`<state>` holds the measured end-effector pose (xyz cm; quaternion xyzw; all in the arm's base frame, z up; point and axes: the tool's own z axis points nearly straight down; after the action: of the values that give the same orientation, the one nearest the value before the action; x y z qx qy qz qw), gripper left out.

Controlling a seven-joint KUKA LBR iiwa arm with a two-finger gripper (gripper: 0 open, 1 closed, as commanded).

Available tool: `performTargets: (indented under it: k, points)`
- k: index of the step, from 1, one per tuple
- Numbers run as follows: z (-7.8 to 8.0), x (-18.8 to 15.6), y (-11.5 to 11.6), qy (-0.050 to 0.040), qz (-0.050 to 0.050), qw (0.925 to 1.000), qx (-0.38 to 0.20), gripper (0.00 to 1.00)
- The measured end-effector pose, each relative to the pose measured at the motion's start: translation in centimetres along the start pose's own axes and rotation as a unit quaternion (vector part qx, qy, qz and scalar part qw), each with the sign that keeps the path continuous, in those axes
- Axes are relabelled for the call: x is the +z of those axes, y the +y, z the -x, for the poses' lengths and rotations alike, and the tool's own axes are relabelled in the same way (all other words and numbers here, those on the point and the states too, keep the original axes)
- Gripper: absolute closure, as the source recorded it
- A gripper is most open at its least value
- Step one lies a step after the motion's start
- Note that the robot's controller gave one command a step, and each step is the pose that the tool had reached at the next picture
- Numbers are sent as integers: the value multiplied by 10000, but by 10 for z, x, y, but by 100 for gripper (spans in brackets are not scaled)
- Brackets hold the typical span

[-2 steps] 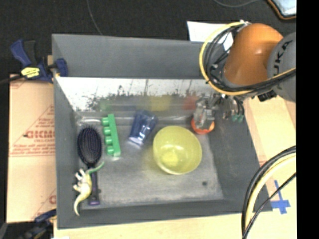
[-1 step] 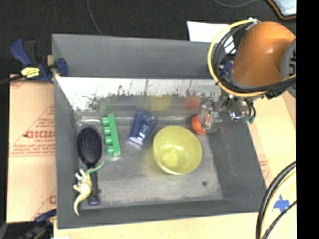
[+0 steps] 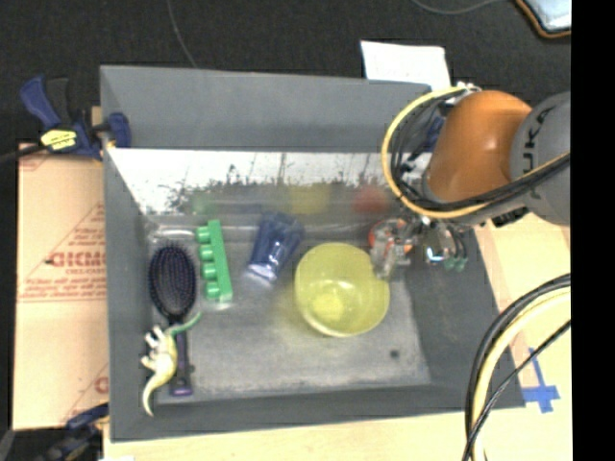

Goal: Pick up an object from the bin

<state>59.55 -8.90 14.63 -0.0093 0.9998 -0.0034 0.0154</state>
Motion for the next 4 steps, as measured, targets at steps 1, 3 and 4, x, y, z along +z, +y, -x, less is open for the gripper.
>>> performTargets:
  k: [1,3,4]
  points:
    - [-10,-75,1,-51,-15,9992,-394,100]
    - [-40,-57,10,-125,-29,9994,-309,100]
    - [-57,29,28,-60,-3,9996,-290,100]
